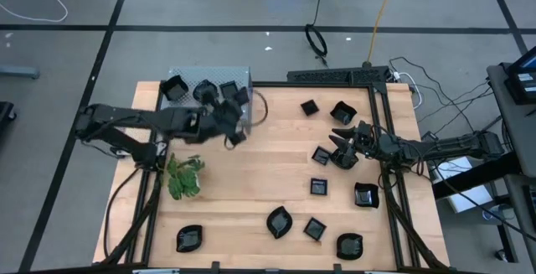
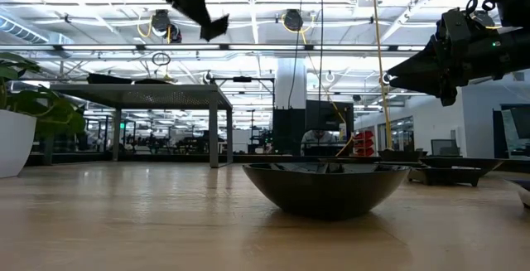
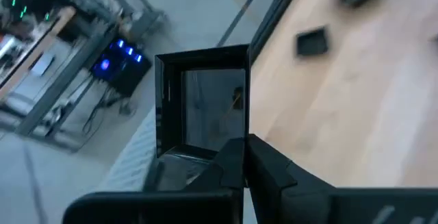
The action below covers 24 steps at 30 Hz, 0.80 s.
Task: Pick & Place Mini shaped plates
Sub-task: Stack the square plate on top of the square plate on the shelf
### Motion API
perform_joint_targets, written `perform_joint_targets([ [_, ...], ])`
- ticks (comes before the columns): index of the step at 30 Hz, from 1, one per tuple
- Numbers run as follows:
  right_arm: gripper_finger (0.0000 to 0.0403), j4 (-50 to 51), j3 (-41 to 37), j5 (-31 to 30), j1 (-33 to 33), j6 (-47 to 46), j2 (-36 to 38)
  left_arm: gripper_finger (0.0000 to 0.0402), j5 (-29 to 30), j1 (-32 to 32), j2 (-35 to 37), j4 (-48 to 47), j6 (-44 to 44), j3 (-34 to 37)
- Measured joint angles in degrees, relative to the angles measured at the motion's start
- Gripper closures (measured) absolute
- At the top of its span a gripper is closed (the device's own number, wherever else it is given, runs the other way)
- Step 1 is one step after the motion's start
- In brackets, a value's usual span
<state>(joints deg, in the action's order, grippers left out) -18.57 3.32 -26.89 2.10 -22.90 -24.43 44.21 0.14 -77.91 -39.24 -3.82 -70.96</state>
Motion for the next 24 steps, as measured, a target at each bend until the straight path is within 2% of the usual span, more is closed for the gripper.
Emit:
perform_joint_targets([
  [9,0.0261,0.01,-0.01,0.00,0.00,-0.02,-0.01,0.0390,-3.63,11.82,-0.99,-3.35,0.47,0.00],
  [24,0.0261,0.00,-0.01,0.01,-0.01,0.00,0.00,0.0389,-5.22,19.41,-7.53,-4.15,4.05,0.02],
])
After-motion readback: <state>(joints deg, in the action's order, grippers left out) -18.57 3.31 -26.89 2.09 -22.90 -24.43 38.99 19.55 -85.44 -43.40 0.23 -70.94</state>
